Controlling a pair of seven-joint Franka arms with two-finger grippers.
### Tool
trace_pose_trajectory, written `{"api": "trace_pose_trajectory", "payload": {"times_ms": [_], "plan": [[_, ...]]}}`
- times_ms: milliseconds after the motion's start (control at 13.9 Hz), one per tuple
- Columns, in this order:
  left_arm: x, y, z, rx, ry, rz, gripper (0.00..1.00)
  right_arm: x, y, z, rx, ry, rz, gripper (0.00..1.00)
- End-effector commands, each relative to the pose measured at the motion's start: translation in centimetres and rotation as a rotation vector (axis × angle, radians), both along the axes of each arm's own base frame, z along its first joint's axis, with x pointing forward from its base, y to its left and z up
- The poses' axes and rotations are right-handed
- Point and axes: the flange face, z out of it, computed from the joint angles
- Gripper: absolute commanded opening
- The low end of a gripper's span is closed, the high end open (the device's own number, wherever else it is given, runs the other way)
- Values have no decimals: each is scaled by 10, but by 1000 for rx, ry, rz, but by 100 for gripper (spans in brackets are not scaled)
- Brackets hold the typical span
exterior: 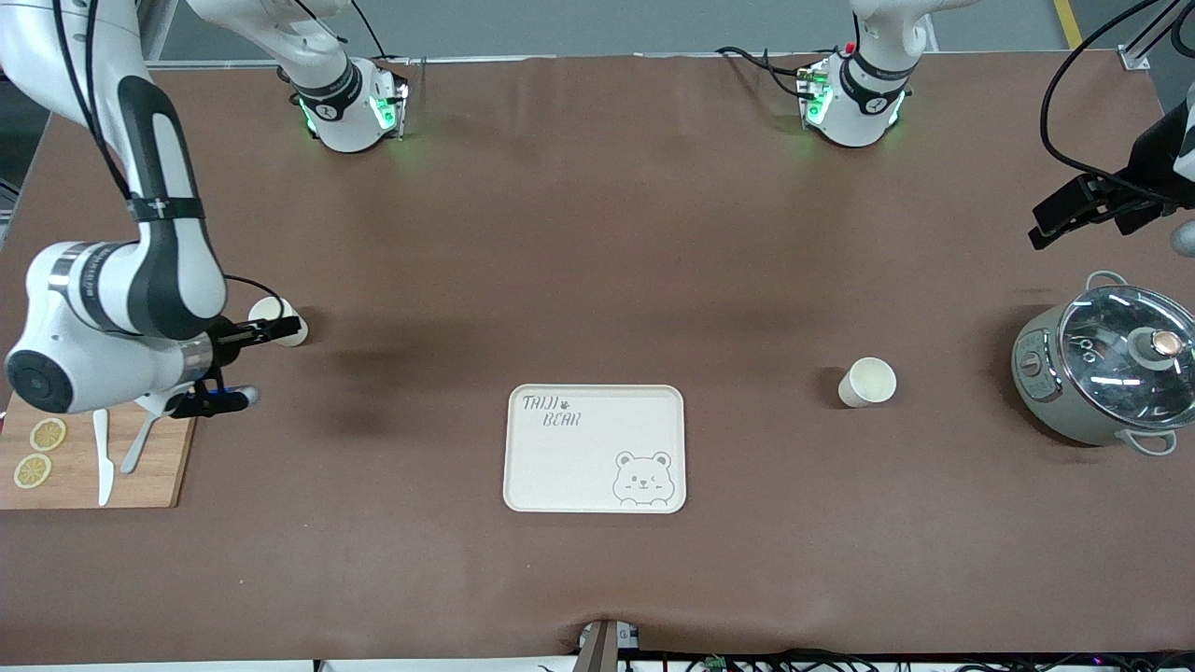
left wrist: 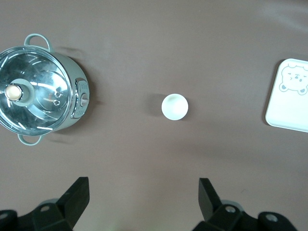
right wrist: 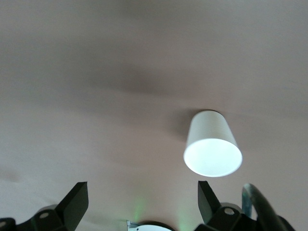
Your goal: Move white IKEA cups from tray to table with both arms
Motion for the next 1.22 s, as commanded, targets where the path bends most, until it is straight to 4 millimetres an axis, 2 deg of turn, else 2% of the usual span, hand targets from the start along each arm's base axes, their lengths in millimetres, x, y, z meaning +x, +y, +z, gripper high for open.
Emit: {"api": "trace_pose_trajectory", "payload": {"times_ms": [0,72,143,359,502,646,789,861,1004,1148], "plan": [[-5,-3,-7,-14,0,-17,100,18,21,17,-20,-106,24,100],[-6,-2,-7,-13,-1,-15,100,32,31,47,-17,-164,41,100],[-8,-3,-8,-11,2,-15,100,37,33,74,-14,-167,52,100],[-23,-7,-11,5,-18,-15,100,45,4,152,0,-206,15,100],[-27,-9,-10,6,-25,-16,100,56,-11,220,-13,-366,-6,100],[-30,-13,-9,4,-25,-27,100,50,-11,275,-31,-468,2,100],[-33,-17,-8,1,-24,-33,100,21,-15,321,-20,-500,7,100],[-34,-17,-9,2,-16,-34,100,4,-15,331,-13,-465,13,100],[-34,-16,-8,-9,-14,-31,100,-16,-16,337,-58,-429,-17,100],[-34,-13,-6,-14,-14,-27,100,-41,-10,337,-92,-402,-125,100]]}}
